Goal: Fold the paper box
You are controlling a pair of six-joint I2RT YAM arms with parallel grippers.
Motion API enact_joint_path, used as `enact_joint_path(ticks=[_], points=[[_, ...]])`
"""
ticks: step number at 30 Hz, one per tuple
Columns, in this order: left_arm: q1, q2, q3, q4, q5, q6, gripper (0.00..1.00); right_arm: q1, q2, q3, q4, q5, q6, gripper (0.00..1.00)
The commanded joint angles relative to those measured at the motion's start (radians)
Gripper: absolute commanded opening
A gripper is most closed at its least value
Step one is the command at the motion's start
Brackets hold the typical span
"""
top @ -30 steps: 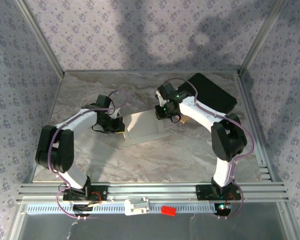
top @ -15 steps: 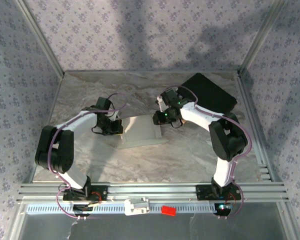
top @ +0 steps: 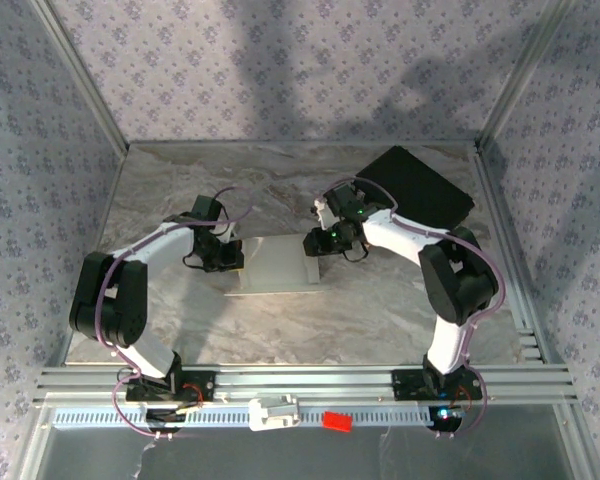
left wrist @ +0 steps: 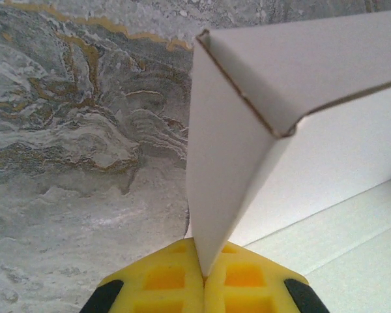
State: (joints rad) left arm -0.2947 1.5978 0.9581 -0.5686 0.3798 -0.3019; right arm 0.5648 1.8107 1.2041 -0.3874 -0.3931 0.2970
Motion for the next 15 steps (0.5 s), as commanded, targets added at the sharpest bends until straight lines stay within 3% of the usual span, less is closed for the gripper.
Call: enact_joint_path(ticks=[1,9,15], points=[[-0.012,-0.024,0.011,0.133,0.031,-0.029,0.00,0.029,-0.026,-0.051,-0.050,-0.156,0.001,0.40],[-0.012,-0.035,-0.004,0.142,0.022,-0.040,0.00,0.026,-0.018,-0.083,-0.064,-0.126,0.011,0.43],[-0.012,-0.051,-0.020,0.147,0.005,-0.050,0.00,0.012,-0.054,-0.124,-0.014,-0.175,0.080,0.45]])
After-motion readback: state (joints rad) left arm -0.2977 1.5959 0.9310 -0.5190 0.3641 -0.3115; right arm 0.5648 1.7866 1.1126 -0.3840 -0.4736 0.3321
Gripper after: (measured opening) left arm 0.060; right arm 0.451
